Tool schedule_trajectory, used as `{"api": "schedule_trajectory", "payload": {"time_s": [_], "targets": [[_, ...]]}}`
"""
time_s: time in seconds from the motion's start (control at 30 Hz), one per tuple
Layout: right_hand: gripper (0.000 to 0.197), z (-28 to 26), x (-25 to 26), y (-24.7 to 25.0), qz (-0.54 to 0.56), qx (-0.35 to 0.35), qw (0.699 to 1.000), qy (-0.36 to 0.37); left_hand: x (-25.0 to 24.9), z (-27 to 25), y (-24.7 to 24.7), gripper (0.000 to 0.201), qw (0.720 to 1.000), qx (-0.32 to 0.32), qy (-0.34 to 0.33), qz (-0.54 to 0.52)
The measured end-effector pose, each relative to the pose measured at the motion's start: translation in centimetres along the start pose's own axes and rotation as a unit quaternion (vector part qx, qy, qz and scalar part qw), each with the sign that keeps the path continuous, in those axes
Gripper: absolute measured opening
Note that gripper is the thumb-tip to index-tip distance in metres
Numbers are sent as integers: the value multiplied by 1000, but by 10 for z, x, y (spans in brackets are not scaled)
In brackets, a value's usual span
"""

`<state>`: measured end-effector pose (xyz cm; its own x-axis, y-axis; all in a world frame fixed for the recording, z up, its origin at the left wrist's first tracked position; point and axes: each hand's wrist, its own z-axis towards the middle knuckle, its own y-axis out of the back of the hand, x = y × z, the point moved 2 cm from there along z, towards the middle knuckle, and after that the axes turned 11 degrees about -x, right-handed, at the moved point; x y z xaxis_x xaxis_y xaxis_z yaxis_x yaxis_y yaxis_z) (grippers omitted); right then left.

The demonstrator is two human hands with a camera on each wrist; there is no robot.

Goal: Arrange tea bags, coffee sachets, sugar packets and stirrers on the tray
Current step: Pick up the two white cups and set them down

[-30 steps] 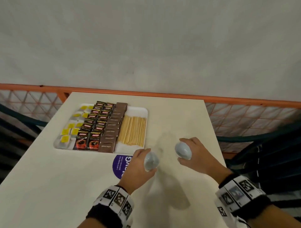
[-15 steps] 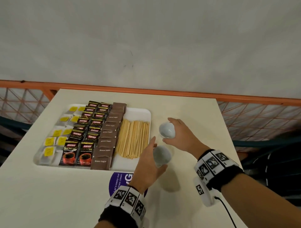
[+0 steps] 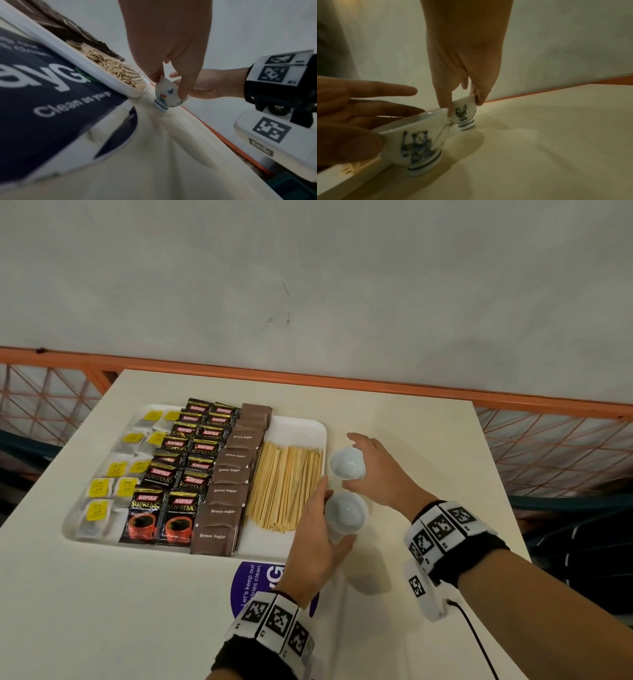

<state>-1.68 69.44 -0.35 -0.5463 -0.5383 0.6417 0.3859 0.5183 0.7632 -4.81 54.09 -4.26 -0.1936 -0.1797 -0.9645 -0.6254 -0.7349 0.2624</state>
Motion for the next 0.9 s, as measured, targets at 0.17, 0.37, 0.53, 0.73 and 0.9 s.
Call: {"api": "schedule_trajectory", "payload": {"time_s": [0.17,0.37,0.53,0.73,0.9], "targets": [[87,2,-6,-1,14,-23,1000,-8,-4,4,2,73,1000,-4,-3,-18],[87,9,-5,-5,26,-42,999,-13,8,8,-1,84,1000,4,4,21],[88,13,-5,-6,18,-42,999,-14,16,10,0,85,999,11,5,41],[91,13,-8,-7,35,-46,998,-29,21,11,-2,82,999,8,8,47],[96,7,-9,-4,48,-49,997,-38,19,11,-3,82,999,7,8,43]]}}
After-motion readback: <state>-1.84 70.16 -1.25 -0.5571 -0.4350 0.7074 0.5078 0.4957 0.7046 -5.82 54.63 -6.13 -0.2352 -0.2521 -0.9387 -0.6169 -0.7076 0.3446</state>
